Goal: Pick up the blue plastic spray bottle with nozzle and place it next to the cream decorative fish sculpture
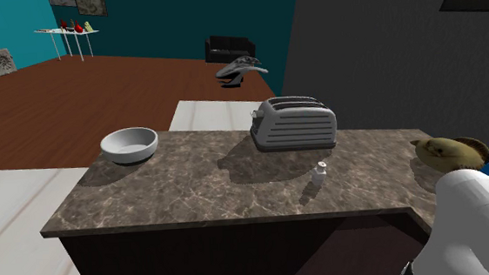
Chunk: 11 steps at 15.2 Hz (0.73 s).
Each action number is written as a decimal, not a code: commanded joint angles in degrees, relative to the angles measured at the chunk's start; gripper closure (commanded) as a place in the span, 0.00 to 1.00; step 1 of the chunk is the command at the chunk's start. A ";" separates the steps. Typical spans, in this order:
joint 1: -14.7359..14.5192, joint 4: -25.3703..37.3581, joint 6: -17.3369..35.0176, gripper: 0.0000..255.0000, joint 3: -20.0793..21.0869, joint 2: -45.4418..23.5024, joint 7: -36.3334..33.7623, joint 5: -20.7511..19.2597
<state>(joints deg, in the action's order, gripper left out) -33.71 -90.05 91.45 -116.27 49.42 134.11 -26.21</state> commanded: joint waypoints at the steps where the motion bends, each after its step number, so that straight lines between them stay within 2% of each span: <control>1: 0.00 -0.05 0.08 1.00 -0.02 0.02 -0.01 -0.03; 4: 0.00 -0.05 0.08 1.00 -0.02 0.03 -0.01 -0.03; 5: -0.02 -0.02 0.06 0.00 -0.02 0.03 -0.01 -0.03; 10: 0.00 -0.05 0.08 0.00 -0.02 0.03 -0.01 -0.03; 11: -0.71 2.25 -1.80 0.00 0.03 -0.04 0.34 0.26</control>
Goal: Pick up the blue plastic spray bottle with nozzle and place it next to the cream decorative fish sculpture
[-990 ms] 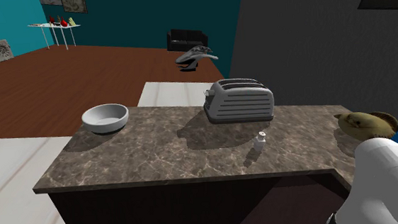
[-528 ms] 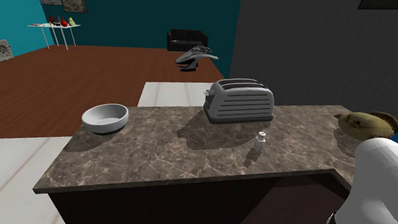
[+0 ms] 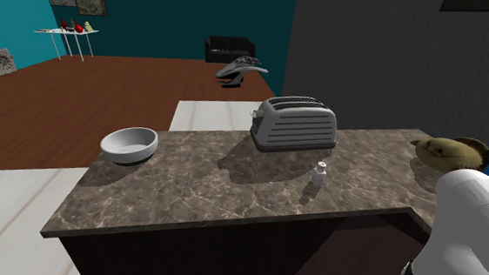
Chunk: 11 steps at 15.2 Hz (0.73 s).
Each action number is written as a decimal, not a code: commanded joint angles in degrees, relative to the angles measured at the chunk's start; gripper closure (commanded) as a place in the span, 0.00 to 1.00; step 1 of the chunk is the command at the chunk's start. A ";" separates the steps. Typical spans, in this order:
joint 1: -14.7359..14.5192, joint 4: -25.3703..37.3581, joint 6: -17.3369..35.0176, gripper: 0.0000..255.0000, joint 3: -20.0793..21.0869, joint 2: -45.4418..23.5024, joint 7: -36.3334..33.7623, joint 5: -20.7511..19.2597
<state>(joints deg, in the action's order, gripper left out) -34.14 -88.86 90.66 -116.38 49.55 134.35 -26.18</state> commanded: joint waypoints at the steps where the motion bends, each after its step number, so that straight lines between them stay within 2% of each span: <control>1: -1.11 3.50 -2.93 0.00 0.12 -0.18 0.45 0.49; 3: -2.88 8.27 -6.52 0.00 -0.09 -0.03 1.07 0.78; 11: -2.88 8.27 -6.52 0.00 -0.09 -0.03 1.07 0.78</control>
